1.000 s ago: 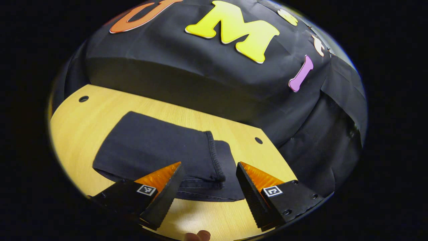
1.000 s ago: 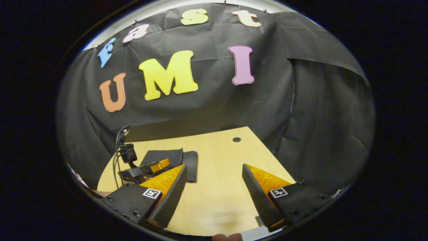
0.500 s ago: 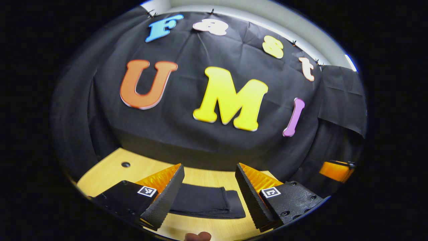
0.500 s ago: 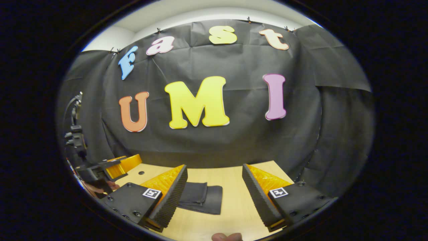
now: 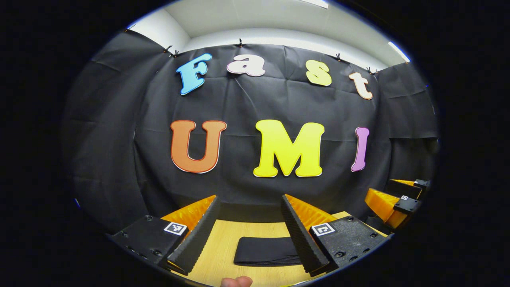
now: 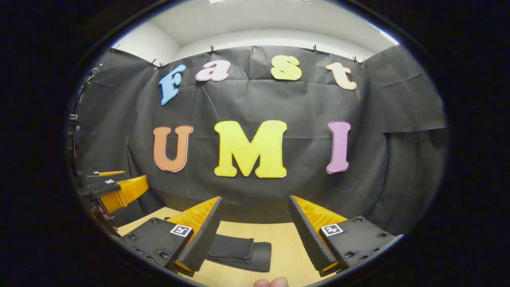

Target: Grasp the waist and the cuffs of the jeans and fold them to make the two legs overlap; first hold the waist and fold one-third of the jeans toward the cuffs, then hold the cuffs and fold the remaining one-third in the same direction to finish folding.

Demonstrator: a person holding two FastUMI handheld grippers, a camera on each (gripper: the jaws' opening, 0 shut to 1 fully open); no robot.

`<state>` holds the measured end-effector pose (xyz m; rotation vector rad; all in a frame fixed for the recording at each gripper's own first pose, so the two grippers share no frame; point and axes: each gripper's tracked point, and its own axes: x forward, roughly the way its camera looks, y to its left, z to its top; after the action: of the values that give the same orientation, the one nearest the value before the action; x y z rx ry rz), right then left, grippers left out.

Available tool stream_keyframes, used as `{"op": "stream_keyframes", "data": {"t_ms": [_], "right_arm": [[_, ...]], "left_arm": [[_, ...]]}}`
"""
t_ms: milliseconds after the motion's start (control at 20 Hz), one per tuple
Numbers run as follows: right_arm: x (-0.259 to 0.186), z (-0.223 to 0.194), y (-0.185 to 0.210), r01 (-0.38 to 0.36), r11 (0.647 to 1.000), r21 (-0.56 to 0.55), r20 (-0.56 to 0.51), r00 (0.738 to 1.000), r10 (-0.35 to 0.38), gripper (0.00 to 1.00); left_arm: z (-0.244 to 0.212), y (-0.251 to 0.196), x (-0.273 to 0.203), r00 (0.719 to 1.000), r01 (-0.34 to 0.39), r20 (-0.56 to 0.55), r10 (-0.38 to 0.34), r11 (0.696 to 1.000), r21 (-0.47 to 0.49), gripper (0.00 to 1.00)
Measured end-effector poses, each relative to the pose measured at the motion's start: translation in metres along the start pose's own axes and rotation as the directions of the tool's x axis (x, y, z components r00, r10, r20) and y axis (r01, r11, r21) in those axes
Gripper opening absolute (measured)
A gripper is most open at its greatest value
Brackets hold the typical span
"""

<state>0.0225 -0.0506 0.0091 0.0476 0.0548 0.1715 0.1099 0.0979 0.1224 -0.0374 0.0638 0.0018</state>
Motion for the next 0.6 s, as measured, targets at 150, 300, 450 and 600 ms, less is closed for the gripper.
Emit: {"op": "stream_keyframes", "data": {"t_ms": [150, 300, 450, 600], "right_arm": [[0.001, -0.003, 0.001, -0.005, 1.000, 0.013, -0.009, 1.000, 0.005, 0.99], [0.005, -0.007, -0.001, -0.009, 1.000, 0.029, -0.023, 1.000, 0.010, 0.99], [0.008, -0.006, -0.003, -0.008, 0.999, 0.033, -0.023, 1.000, 0.009, 1.00], [0.012, -0.006, -0.003, -0.011, 0.999, 0.030, -0.022, 1.000, 0.012, 0.99]], "left_arm": [[-0.002, 0.000, -0.001, 1.000, -0.011, -0.005, 0.011, 1.000, 0.013, 0.97], [-0.005, -0.001, 0.000, 1.000, -0.014, -0.014, 0.014, 1.000, 0.014, 0.98], [-0.006, -0.001, 0.002, 1.000, -0.018, -0.018, 0.018, 1.000, 0.014, 0.98], [-0.009, -0.002, 0.004, 1.000, -0.014, -0.022, 0.015, 1.000, 0.011, 0.98]]}}
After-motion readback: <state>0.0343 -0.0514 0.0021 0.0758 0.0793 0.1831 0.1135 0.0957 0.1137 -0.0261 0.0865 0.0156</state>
